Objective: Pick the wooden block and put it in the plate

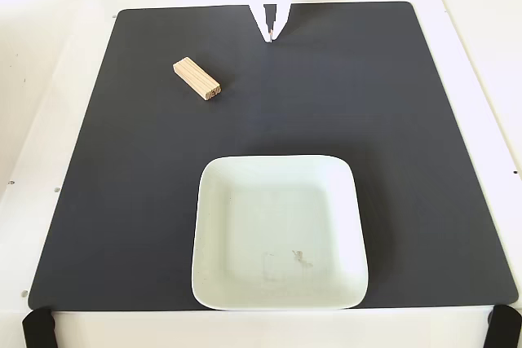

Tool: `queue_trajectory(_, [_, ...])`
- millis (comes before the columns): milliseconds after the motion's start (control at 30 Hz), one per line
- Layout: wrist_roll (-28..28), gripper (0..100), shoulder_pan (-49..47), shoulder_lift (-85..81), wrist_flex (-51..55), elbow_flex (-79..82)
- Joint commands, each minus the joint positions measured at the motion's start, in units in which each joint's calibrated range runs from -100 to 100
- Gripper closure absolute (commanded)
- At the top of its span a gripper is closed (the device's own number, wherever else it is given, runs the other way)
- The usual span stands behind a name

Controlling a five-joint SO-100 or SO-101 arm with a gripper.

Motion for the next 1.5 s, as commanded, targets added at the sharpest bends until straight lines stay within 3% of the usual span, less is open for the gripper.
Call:
queue_trajectory(0, [0.3,99,-0.4,0.2,0.4,0.6])
queue_trajectory(1467, [0.3,99,0.4,0.2,0.4,0.6])
